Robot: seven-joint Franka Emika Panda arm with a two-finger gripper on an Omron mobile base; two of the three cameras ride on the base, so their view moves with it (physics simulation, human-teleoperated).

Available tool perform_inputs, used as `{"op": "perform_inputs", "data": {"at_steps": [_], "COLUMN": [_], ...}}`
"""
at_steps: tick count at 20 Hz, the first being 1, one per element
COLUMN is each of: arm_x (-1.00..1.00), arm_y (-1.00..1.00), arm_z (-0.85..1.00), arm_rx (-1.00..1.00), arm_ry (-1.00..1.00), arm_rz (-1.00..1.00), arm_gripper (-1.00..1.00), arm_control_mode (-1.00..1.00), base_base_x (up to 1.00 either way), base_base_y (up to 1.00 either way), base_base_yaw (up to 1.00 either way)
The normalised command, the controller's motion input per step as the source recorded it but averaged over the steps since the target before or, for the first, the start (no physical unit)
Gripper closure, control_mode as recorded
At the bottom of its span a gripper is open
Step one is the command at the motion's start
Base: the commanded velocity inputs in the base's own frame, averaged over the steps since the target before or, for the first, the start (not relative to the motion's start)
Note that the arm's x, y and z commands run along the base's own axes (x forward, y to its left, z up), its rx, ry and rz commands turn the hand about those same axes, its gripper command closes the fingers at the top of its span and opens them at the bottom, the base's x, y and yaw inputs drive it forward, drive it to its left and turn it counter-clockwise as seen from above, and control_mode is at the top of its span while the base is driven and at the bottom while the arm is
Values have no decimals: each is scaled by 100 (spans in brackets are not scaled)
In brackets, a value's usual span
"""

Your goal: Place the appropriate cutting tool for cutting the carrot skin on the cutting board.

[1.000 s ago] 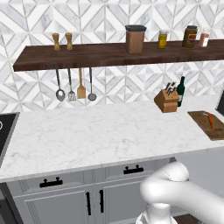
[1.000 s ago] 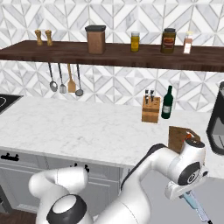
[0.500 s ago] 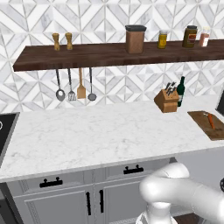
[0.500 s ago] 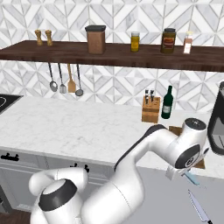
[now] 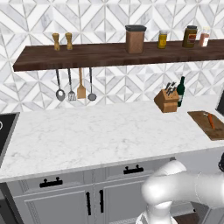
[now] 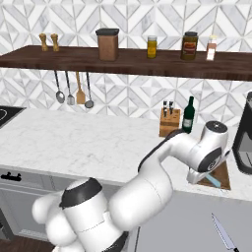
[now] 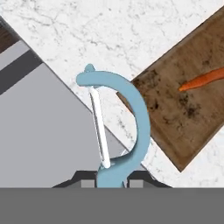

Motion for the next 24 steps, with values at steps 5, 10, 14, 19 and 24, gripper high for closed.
{"op": "perform_inputs", "data": {"at_steps": [5, 10, 14, 19, 24], "arm_x": [72, 68, 56, 23, 0], "arm_y": [-23, -4, 0, 0, 5], "arm_z": [-28, -52, -67, -67, -34], "arm_rx": [7, 3, 0, 0, 0], "arm_ry": [0, 0, 0, 0, -1], "arm_rz": [4, 5, 3, 2, 0], "arm_gripper": [100, 100, 100, 100, -100], "arm_control_mode": [-100, -100, -100, -100, -100], "base_base_x": [0, 0, 0, 0, 0], "base_base_y": [0, 0, 0, 0, 0], "base_base_yaw": [0, 0, 0, 0, 0]}}
